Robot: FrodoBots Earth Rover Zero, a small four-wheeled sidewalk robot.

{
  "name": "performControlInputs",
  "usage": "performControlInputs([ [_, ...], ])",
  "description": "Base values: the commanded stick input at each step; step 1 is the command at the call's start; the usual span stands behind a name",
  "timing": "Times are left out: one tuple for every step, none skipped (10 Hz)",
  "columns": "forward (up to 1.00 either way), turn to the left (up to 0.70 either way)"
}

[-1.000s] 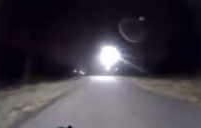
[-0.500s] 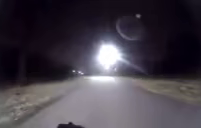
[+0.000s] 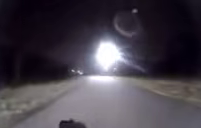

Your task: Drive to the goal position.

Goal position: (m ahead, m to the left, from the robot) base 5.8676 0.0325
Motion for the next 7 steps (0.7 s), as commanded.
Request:
performControlInputs([
  [1.00, 0.00],
  [1.00, 0.00],
  [1.00, 0.00],
  [1.00, 0.00],
  [1.00, 0.00],
  [1.00, 0.00],
  [1.00, 0.00],
])
